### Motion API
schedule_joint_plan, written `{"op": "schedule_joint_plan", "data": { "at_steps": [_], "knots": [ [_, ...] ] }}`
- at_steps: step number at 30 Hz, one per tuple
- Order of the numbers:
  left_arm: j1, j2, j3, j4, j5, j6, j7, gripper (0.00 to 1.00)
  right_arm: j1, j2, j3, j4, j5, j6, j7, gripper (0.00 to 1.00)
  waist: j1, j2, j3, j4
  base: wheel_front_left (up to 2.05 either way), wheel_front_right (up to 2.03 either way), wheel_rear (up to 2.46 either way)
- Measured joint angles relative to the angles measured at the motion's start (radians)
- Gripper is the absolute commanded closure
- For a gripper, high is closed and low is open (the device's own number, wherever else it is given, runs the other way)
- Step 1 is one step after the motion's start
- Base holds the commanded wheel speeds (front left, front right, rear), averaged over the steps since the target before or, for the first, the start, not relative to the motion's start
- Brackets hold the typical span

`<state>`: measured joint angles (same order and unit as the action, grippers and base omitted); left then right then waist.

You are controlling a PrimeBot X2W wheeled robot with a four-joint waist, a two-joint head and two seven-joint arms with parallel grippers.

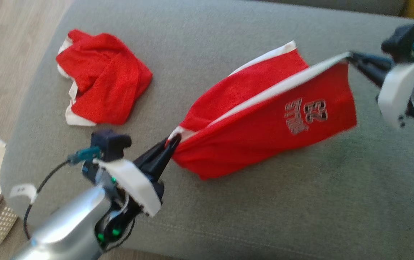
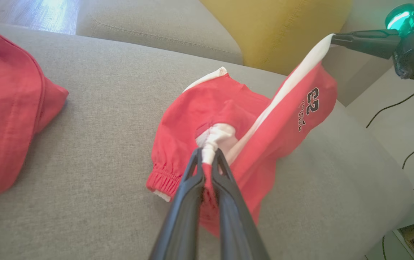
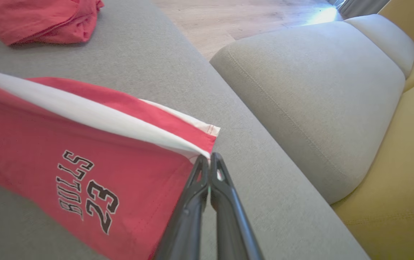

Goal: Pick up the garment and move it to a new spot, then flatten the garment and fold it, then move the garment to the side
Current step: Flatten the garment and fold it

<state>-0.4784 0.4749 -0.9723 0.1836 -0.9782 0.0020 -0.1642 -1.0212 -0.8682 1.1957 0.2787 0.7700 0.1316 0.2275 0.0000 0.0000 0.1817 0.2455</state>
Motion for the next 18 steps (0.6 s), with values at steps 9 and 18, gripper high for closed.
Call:
{"op": "schedule_joint_plan", "data": {
  "at_steps": [9, 18],
  "knots": [
    [-0.128, -0.109, 0.003, 0.148, 0.009, -0.063, -0.015, 1.00, -0.182, 0.082, 0.083, 0.136, -0.060, 0.000, 0.002, 1.00, 0.0001, 0.0000, 0.125, 0.066, 0.00, 0.00, 0.00],
    [-0.216, -0.194, 0.007, 0.277, 0.018, -0.109, -0.054, 1.00, -0.244, 0.132, 0.093, 0.235, -0.141, 0.000, 0.028, 1.00, 0.0001, 0.0000, 0.218, 0.103, 0.00, 0.00, 0.00]
  ]
}}
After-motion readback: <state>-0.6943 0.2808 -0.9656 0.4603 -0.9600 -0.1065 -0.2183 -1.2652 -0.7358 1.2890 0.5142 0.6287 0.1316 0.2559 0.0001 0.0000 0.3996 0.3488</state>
